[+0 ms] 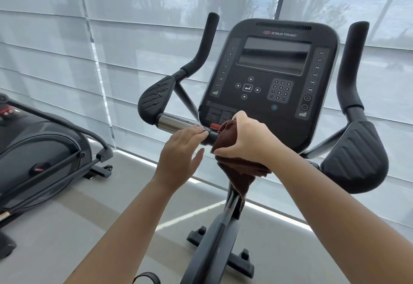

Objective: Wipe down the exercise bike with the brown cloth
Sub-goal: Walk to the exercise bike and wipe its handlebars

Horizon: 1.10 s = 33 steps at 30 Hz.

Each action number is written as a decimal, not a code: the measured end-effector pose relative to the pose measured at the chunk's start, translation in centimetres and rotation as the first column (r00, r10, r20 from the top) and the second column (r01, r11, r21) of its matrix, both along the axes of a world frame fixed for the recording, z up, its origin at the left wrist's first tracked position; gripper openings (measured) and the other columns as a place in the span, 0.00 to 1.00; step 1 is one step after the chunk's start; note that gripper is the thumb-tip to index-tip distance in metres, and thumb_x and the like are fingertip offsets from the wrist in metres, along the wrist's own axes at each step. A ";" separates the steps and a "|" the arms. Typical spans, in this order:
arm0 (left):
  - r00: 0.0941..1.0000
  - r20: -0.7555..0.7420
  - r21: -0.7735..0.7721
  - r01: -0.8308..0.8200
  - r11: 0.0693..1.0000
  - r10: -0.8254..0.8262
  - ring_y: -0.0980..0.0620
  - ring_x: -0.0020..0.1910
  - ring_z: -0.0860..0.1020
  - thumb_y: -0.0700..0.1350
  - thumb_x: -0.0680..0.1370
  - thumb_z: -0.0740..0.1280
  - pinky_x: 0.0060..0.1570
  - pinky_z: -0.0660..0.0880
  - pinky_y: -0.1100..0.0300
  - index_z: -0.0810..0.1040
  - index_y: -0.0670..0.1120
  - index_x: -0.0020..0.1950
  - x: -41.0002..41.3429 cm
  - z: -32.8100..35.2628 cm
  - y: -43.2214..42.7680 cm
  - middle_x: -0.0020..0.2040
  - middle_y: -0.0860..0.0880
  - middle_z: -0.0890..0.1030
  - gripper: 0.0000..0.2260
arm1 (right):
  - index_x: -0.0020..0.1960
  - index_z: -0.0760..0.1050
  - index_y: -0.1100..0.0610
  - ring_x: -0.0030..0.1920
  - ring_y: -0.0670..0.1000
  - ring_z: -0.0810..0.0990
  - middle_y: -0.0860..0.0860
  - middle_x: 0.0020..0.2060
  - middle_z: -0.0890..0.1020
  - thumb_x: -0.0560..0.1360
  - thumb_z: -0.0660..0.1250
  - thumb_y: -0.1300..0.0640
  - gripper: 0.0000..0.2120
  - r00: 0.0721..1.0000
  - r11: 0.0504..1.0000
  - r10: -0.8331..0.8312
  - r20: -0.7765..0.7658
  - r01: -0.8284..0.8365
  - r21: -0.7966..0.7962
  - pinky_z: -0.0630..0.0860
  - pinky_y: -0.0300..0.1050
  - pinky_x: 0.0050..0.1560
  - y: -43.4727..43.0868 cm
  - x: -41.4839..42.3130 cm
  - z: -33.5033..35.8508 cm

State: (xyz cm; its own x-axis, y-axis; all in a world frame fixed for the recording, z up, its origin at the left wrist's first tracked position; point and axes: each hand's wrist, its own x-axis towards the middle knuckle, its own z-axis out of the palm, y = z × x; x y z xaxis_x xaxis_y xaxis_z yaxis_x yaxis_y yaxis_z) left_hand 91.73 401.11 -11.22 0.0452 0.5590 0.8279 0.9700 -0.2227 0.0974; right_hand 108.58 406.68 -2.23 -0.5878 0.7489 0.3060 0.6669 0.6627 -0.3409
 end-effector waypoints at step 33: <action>0.998 0.057 -0.068 -0.027 0.997 0.031 0.42 0.56 0.77 0.35 0.72 0.50 0.52 0.76 0.54 0.76 0.38 0.59 0.4 0.0 -0.2 0.58 0.43 0.79 0.22 | 0.56 0.70 0.62 0.34 0.55 0.74 0.57 0.42 0.76 0.59 0.76 0.48 0.32 0.978 0.680 -0.171 0.116 0.032 0.733 0.70 0.45 0.32 -0.8 -1.1 -5.0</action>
State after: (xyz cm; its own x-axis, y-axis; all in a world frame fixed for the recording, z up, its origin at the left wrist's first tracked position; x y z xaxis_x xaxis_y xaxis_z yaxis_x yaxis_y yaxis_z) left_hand 92.09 400.91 -11.17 -0.0191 0.6139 0.7891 0.9682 -0.1854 0.1677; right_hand 107.51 405.93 -7.23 -0.6133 0.3913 0.6861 0.7434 0.5794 0.3342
